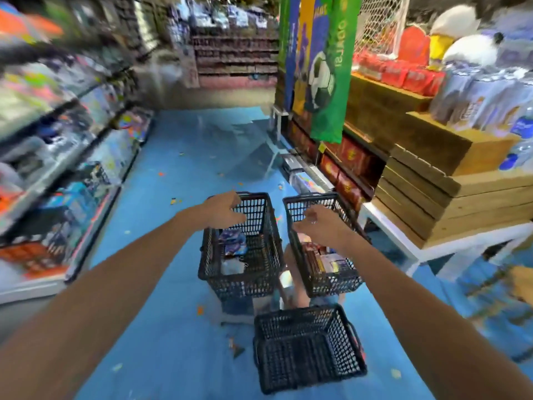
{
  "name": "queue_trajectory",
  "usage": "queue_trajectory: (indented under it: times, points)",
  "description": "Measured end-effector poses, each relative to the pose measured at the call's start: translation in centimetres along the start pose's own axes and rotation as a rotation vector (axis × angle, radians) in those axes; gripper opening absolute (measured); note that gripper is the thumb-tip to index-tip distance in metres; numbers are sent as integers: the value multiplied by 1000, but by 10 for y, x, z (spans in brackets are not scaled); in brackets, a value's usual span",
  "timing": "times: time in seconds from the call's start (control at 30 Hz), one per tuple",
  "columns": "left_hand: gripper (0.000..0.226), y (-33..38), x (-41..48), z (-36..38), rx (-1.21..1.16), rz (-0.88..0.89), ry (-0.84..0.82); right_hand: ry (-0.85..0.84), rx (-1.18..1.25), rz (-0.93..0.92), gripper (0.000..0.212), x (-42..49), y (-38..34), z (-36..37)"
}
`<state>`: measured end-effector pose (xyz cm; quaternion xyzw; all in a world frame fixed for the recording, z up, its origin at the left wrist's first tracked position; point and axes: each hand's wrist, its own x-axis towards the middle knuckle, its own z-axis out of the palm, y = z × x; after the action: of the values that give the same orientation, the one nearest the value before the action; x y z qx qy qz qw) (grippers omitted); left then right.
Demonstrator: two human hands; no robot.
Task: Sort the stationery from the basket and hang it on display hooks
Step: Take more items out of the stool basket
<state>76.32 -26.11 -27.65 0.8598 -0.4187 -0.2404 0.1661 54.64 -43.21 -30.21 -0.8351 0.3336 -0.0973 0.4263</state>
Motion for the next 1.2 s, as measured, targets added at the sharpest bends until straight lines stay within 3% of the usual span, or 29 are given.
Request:
queue_trajectory:
  times: [0.23, 0.37, 0.47, 0.63, 0.73, 0.93, 1.1, 1.2]
  points:
    - [50, -89, 71, 2, -50, -167, -70, -211, 113, 93, 54, 126, -6, 80]
    - [15, -141, 153, 12, -111, -222, -87, -228, 215, 236, 63, 215, 11, 131]
    - [35, -177, 227, 27, -171, -256, -138, -254, 235, 347, 71, 282, 35, 174]
    - [30, -223, 325, 69, -394, -384, -169, -290, 298, 505, 42, 370, 86, 246]
    - [20, -255, 382, 107, -463, -444, -198, -304, 293, 590, 45, 412, 122, 293]
    - [74, -328, 482, 208, -458, -530, -144, -281, 394, 671, 72, 459, 182, 373]
    - [58, -313, 498, 212, -345, -575, -84, -298, 451, 781, 99, 477, 210, 408]
    - [81, -308, 501, 226, -245, -625, -109, -278, 559, 830, 115, 482, 220, 421]
